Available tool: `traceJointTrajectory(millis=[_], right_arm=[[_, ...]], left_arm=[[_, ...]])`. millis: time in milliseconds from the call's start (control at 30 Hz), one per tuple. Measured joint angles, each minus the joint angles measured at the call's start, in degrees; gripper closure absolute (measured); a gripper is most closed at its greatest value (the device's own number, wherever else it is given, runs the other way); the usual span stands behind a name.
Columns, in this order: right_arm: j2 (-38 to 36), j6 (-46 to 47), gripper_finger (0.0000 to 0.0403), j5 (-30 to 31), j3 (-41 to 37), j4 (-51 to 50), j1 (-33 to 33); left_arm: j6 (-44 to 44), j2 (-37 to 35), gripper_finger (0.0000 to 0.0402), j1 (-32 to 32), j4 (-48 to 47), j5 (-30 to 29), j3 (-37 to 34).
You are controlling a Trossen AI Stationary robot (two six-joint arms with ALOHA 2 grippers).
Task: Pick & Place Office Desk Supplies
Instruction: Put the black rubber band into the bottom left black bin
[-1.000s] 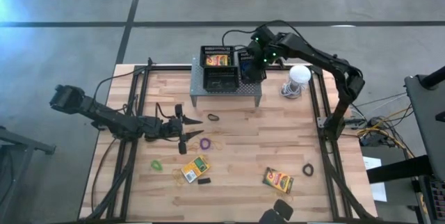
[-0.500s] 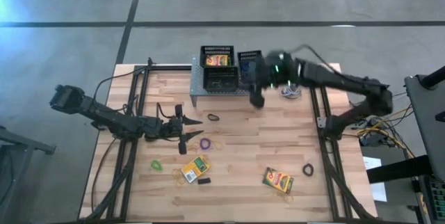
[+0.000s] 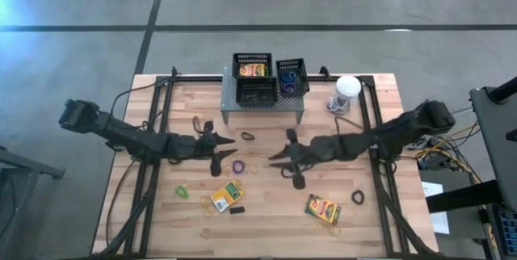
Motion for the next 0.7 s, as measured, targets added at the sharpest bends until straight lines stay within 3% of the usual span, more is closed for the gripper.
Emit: traceJointTrajectory(millis=[133,300,467,700], right_arm=[[8.0,3.5,0.0331,0.1,-3.7,17.5,0.2],[17.1,2.4,0.0335,0.1,-3.3,32.5,-0.3],[19.6,1.3,0.0335,0.0,-0.9,33.4,-0.4],[16.9,1.1,0.0335,-0.2,-0.9,30.3,-0.4]], left_arm=[[-3.7,4.2,0.0241,2.8,-9.2,0.0,3.9],[-4.1,12.9,0.0241,5.2,-14.0,-0.1,9.5],[-0.1,21.9,0.0241,7.3,-14.4,-0.1,14.4],[0.9,29.5,0.0241,10.3,-14.3,-3.8,18.6]])
